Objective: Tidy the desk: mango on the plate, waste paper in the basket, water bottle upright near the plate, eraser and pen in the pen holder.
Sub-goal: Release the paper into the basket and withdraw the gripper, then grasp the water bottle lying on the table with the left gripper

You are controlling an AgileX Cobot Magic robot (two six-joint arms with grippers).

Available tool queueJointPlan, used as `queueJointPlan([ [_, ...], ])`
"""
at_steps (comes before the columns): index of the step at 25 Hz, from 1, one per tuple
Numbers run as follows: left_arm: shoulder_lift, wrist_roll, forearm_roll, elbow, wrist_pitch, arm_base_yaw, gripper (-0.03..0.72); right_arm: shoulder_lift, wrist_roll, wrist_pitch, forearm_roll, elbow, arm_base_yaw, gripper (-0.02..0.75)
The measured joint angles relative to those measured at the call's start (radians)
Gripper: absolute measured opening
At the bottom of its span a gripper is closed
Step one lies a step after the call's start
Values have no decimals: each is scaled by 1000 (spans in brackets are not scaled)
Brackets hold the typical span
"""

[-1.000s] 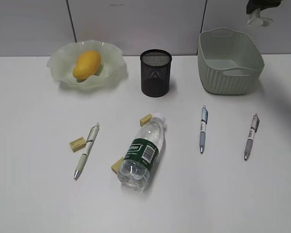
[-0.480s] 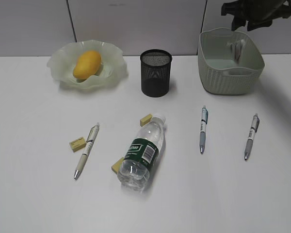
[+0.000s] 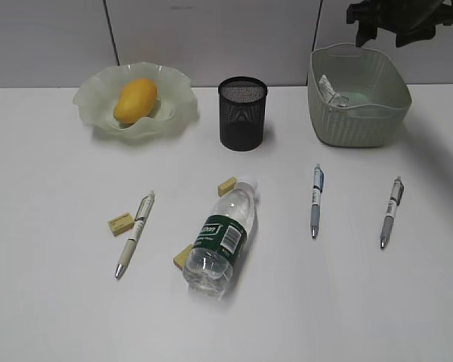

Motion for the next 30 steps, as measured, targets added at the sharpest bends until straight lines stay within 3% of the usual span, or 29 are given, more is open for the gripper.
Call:
queueJointPlan([
  [6,0,0,0,0,0,0,238,0,-6,204,-1,-25,0,566],
  [13,0,0,0,0,0,0,238,0,-145,517,19,-131,0,549],
  [22,0,0,0,0,0,0,238,-31,-164,544,101,-165,0,438],
  [30,0,0,-1,0,0,0,238,-185,-199,545,107,-24,1,397],
])
